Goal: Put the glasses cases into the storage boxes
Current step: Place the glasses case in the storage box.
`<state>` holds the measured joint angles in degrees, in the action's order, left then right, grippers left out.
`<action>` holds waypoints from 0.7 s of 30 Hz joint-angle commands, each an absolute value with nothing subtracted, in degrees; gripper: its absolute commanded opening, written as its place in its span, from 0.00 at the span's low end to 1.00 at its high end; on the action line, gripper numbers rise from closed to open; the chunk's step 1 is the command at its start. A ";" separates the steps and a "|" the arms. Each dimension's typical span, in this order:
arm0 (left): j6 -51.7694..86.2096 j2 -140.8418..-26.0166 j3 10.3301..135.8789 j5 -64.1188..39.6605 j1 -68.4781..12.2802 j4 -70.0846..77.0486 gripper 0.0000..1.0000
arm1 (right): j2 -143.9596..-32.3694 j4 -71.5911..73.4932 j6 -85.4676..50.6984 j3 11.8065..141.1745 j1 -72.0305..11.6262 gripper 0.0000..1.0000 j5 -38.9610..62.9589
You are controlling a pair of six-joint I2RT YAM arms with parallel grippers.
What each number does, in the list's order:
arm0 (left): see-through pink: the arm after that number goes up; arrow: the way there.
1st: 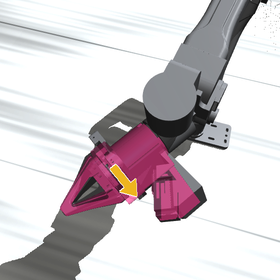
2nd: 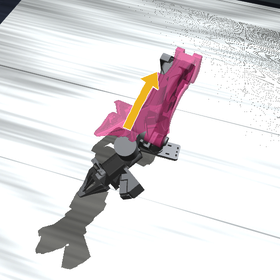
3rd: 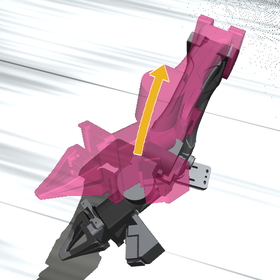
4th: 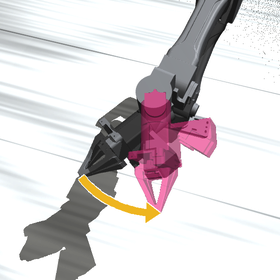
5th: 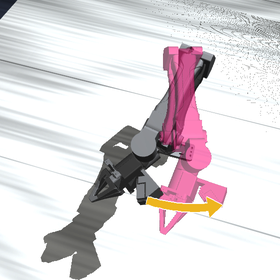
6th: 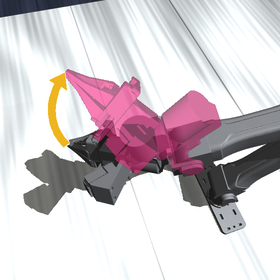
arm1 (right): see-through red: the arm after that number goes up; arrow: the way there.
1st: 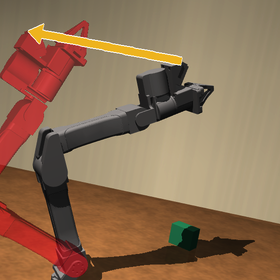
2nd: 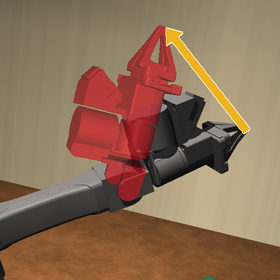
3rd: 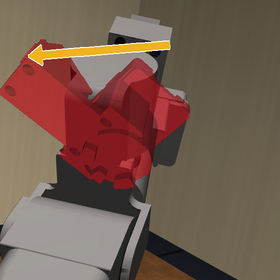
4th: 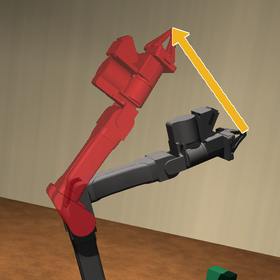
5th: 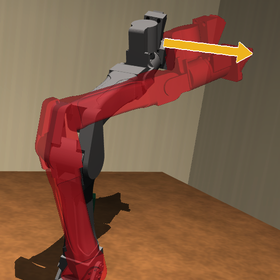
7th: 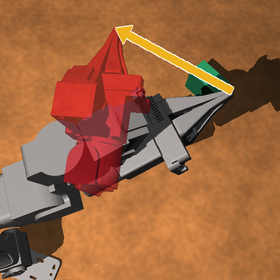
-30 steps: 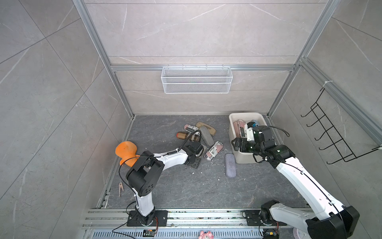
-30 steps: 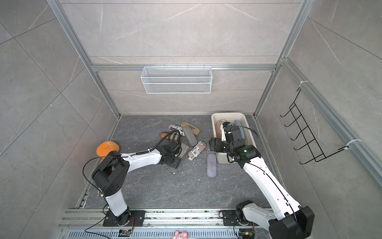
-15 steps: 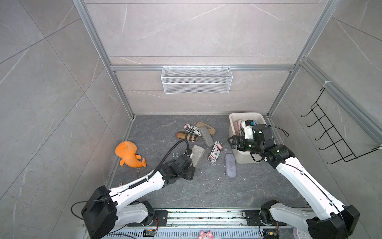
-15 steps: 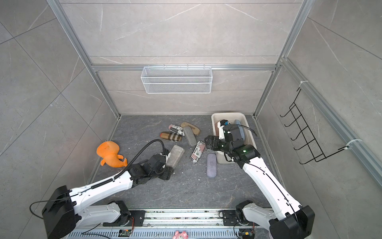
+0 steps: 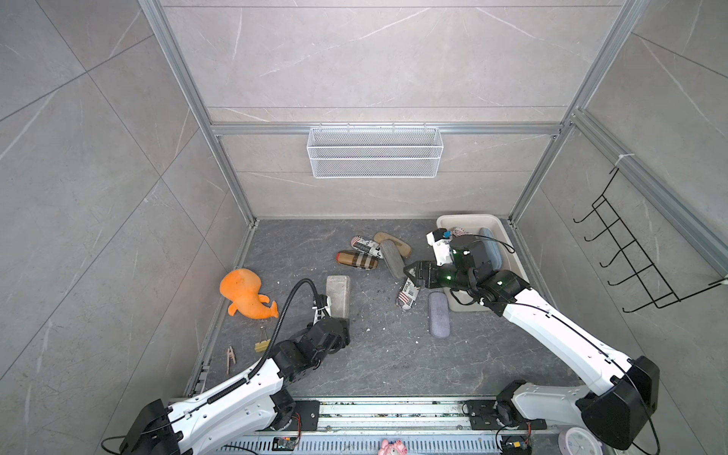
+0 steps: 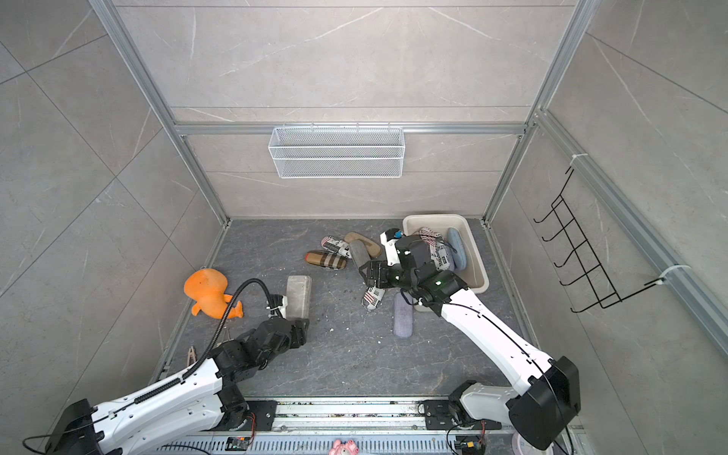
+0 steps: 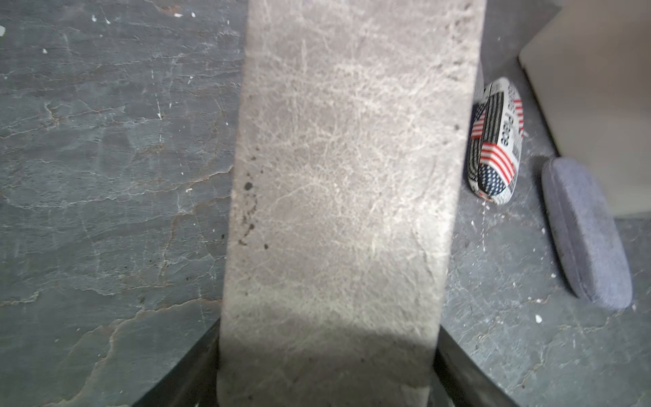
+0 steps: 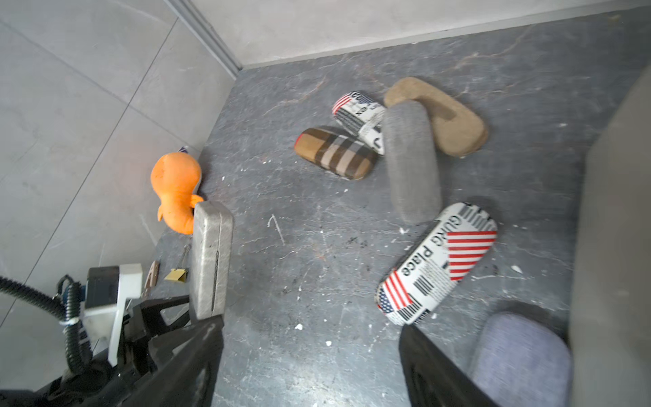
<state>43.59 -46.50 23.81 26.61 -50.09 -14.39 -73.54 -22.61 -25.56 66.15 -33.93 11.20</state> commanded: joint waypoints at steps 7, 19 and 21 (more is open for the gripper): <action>46.81 -42.46 19.03 25.58 -49.66 4.00 0.63 | -80.23 -16.49 -28.48 71.37 -40.86 0.76 11.72; 43.02 -42.36 16.07 17.30 -49.27 16.85 0.63 | -92.45 -13.05 -31.34 78.68 -48.21 0.70 13.18; 42.74 -41.80 15.94 16.94 -49.25 17.19 0.63 | -94.30 -12.33 -32.07 79.49 -48.90 0.70 12.25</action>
